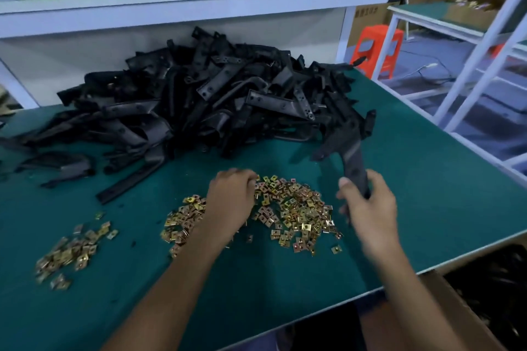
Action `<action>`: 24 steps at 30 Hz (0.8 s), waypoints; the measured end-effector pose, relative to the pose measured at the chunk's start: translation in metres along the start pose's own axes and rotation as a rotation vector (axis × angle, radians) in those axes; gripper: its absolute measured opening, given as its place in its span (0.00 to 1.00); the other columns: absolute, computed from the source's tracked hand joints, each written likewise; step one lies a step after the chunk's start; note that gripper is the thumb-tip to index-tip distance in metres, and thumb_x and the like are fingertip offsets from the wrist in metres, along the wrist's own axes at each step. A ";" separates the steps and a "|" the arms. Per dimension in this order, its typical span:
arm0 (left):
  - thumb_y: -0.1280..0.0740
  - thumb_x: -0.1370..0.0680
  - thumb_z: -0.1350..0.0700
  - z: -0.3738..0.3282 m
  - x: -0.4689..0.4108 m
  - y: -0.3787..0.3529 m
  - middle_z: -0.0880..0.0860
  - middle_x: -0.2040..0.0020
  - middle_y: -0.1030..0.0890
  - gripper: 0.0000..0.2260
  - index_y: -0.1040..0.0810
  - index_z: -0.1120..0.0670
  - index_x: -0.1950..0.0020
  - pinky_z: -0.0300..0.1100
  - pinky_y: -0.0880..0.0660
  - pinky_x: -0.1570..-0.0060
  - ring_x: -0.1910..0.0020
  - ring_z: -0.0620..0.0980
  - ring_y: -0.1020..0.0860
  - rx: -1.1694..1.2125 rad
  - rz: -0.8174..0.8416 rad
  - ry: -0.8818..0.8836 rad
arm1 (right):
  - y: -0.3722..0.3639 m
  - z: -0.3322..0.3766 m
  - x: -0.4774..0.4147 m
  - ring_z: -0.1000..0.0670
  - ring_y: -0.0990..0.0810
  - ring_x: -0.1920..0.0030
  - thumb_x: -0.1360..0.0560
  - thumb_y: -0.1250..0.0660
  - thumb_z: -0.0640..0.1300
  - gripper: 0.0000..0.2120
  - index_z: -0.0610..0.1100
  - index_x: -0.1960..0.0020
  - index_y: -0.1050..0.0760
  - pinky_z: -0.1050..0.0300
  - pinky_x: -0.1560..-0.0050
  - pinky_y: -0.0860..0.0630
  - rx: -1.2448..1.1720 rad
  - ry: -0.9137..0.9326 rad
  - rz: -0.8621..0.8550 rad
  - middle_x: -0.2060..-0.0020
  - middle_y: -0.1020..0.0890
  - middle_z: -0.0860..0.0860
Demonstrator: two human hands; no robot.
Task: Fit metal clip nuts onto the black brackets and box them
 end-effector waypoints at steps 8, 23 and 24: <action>0.35 0.18 0.55 -0.001 -0.040 -0.025 0.56 0.46 0.18 0.07 0.19 0.55 0.45 0.50 0.29 0.39 0.42 0.57 0.24 -0.085 0.077 0.090 | -0.044 -0.011 0.098 0.59 0.22 0.67 0.26 0.29 0.54 0.11 0.63 0.44 0.23 0.68 0.67 0.28 -0.093 0.115 0.115 0.62 0.18 0.56; 0.28 0.23 0.57 -0.007 0.084 0.058 0.54 0.54 0.13 0.06 0.12 0.48 0.51 0.36 0.21 0.58 0.59 0.46 0.16 1.278 0.008 0.457 | -0.052 -0.014 0.104 0.52 0.20 0.74 0.25 0.31 0.62 0.22 0.72 0.32 0.29 0.64 0.70 0.25 -0.094 0.164 0.271 0.69 0.17 0.51; 0.28 0.23 0.58 -0.007 0.087 0.059 0.54 0.54 0.13 0.06 0.12 0.49 0.51 0.36 0.21 0.59 0.59 0.45 0.17 1.287 0.012 0.470 | -0.052 -0.014 0.105 0.52 0.21 0.74 0.26 0.31 0.61 0.23 0.73 0.32 0.29 0.65 0.70 0.25 -0.089 0.169 0.270 0.70 0.17 0.52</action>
Point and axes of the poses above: each hand's wrist, its own x-axis away from the middle knuckle, its own y-axis out of the back of the hand, z = x × y, the point moved 1 cm from there along -x, towards the middle knuckle
